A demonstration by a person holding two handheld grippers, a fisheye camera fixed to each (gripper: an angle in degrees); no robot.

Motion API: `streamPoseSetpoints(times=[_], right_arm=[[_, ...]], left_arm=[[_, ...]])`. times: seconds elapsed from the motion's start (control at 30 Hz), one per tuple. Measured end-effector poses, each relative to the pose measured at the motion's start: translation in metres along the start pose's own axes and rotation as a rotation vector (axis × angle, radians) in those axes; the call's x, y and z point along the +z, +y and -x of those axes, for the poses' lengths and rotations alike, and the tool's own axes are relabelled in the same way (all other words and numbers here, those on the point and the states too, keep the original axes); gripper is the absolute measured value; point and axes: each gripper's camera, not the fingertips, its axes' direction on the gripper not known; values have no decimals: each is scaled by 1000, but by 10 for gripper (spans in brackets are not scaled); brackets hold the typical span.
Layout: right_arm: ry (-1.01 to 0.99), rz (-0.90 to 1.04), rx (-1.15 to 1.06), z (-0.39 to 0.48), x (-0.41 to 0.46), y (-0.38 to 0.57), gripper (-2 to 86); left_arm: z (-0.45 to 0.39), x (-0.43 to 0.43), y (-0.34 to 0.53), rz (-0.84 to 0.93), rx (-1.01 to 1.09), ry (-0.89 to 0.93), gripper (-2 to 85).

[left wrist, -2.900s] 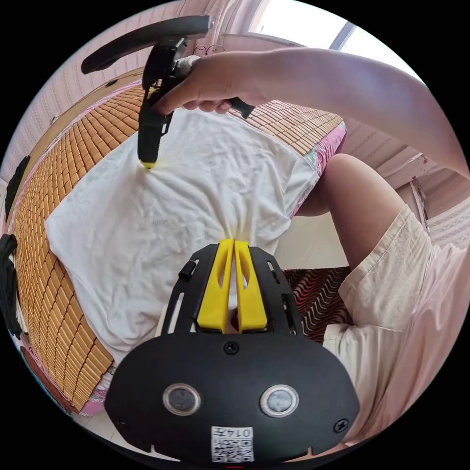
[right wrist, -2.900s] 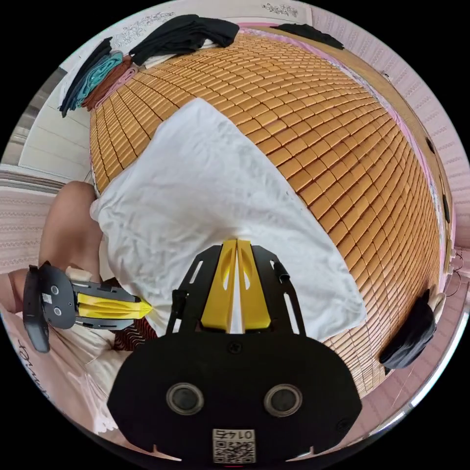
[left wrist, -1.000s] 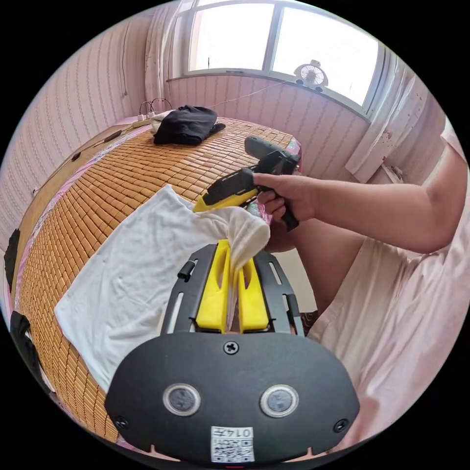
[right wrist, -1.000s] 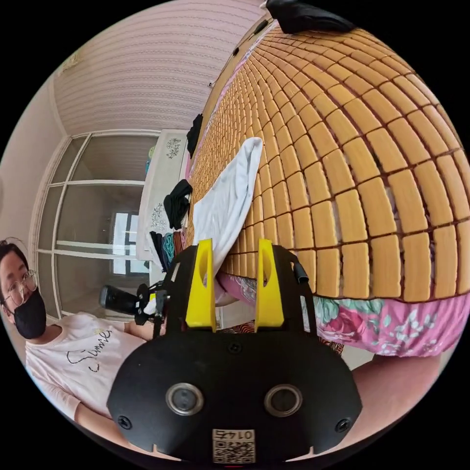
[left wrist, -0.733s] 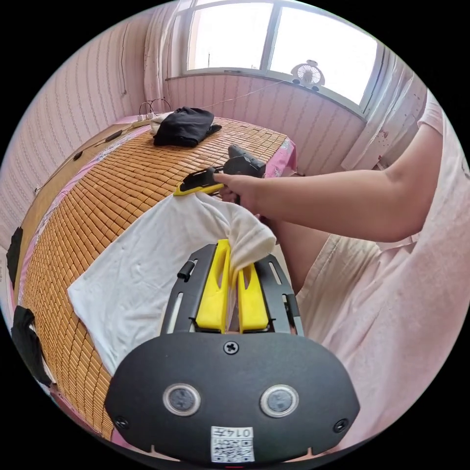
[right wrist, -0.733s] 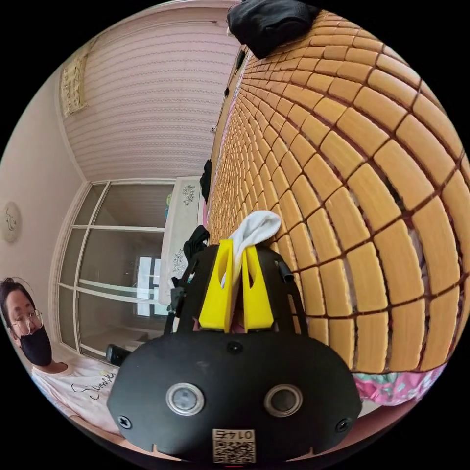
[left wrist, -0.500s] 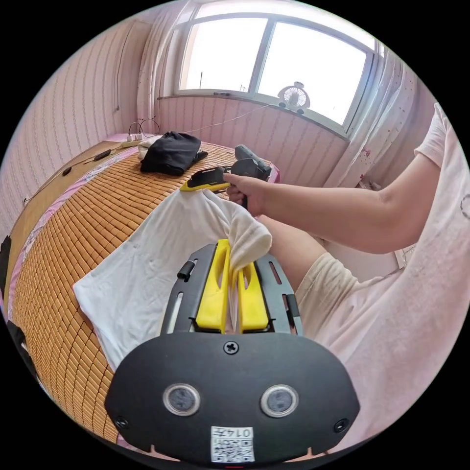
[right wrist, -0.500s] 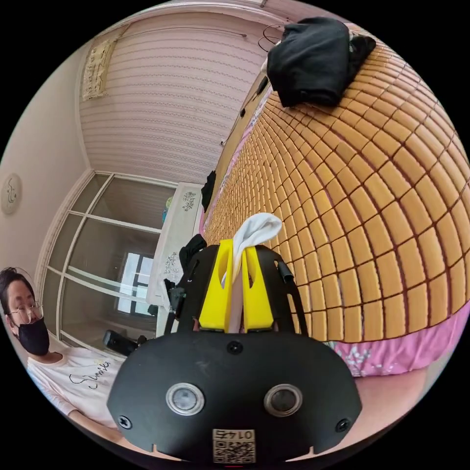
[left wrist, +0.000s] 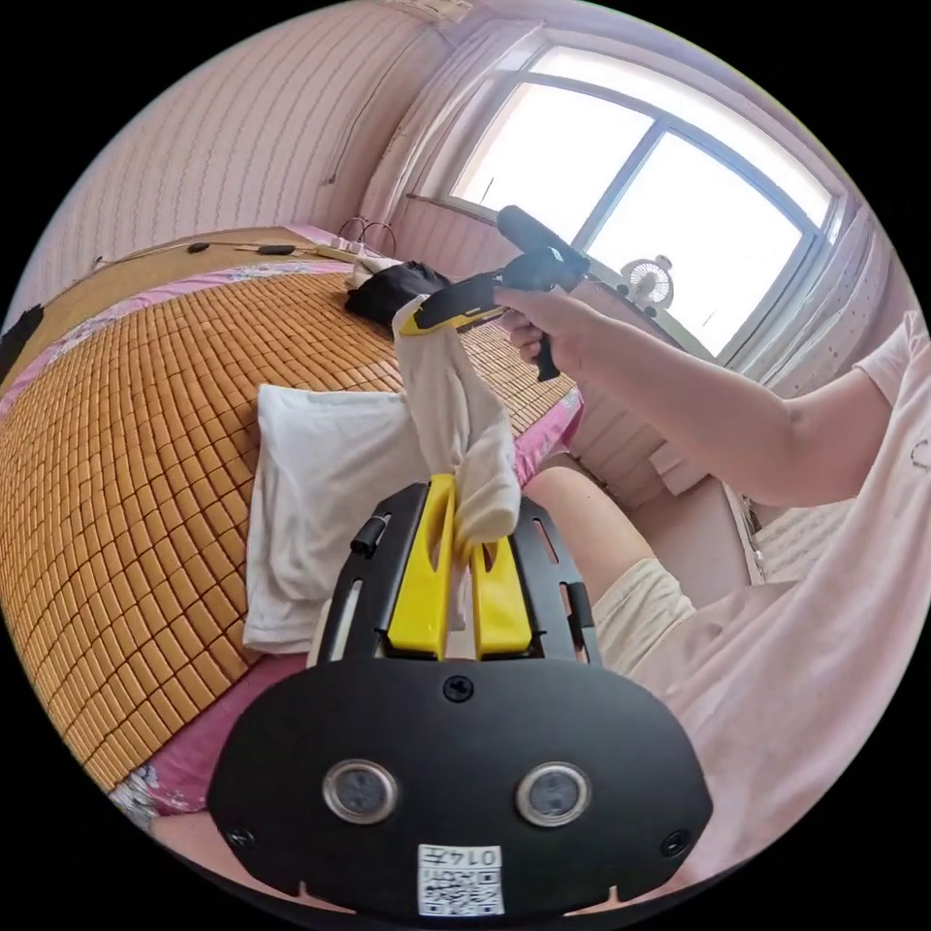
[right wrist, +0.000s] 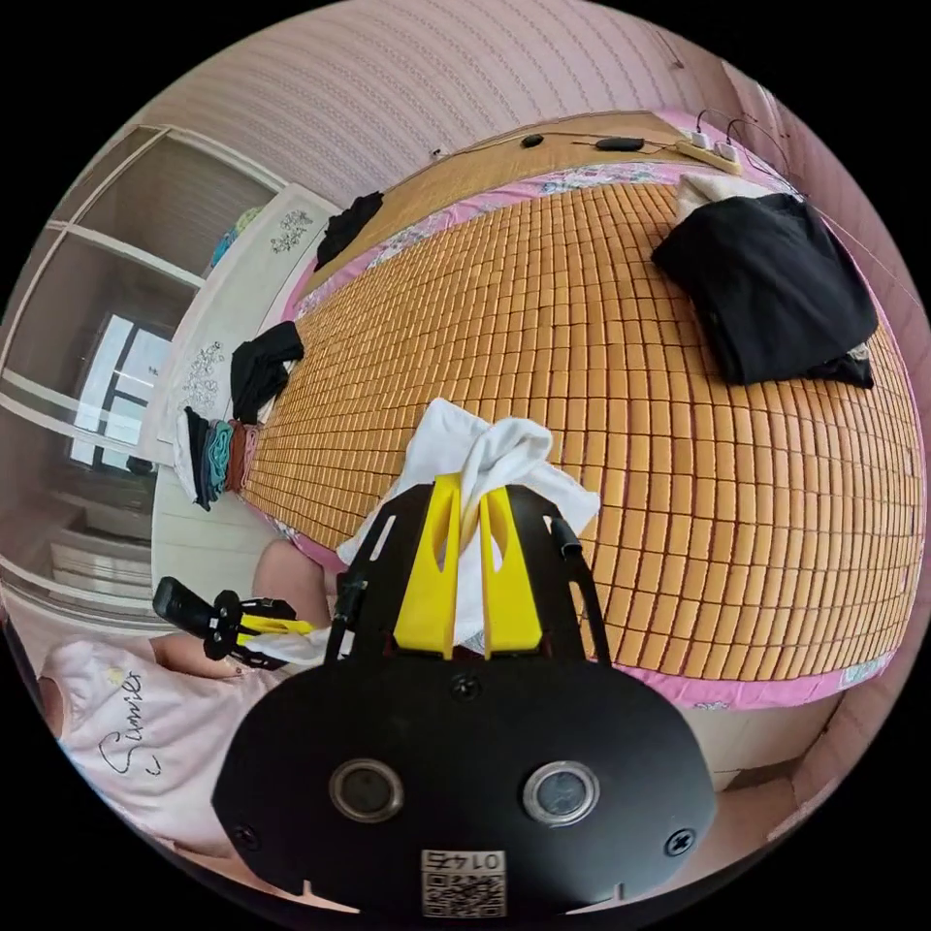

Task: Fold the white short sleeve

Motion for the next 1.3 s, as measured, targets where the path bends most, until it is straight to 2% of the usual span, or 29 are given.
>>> streamPoseSetpoints(times=[0.07,0.17,0.3,0.4,0.47,0.53,0.63,0.8,0.87,1.0,1.17,1.3], right_arm=[[45,51,9,28,42,-25,27],[34,56,67,62,106,-54,47],[-7,31,145,84,157,-71,72],[-9,29,71,99,171,-74,78],[65,51,14,109,180,-75,83],[211,101,-104,126,200,-75,107],[325,161,-268,152,233,-73,162],[403,310,-420,181,296,-64,158],[395,292,-429,188,303,-57,140],[297,250,-447,193,301,-35,31],[149,86,-546,211,250,17,18],[87,-36,-732,248,185,89,15]], left_arm=[[36,-12,16,-1,-157,-45,-1],[79,-22,33,-13,-356,31,13],[117,-20,49,106,-475,-61,37],[139,-23,61,196,-528,-108,46],[148,-32,68,225,-546,-158,49],[149,-41,72,220,-523,-196,51],[143,-51,68,198,-440,-232,73],[137,-45,52,191,-316,-213,106],[139,-36,45,221,-285,-185,116],[140,-27,37,253,-236,-194,123],[138,-29,31,276,-160,-216,131],[132,-37,25,261,-56,-212,135]])
